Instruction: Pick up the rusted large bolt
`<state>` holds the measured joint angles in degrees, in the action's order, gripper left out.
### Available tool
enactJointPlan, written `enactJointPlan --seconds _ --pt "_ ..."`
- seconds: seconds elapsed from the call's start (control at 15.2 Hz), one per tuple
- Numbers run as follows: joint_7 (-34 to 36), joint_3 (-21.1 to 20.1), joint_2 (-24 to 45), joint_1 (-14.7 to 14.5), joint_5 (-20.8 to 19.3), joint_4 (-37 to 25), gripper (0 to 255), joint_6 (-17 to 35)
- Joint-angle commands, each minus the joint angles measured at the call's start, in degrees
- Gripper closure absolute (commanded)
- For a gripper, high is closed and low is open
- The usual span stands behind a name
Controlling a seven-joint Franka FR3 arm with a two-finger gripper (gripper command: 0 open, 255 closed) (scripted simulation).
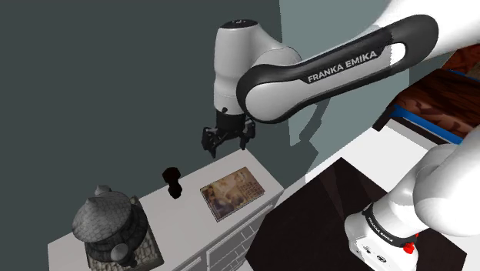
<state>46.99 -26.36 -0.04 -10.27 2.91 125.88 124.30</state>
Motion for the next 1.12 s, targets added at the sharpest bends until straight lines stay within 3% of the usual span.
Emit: enactJointPlan --seconds 0.0,0.46,0.86,1.06 --pt "3.7 -0.9 4.7 -0.9 -2.9 -2.8 0 1.6" --pt "15.0 -0.1 20.9 -7.1 -12.8 -16.9 0 2.5" --pt "20.8 2.5 34.0 -13.8 -18.4 -31.9 0 0.2" --pt "21.1 2.9 35.3 -14.1 -19.0 -31.4 0 1.8"
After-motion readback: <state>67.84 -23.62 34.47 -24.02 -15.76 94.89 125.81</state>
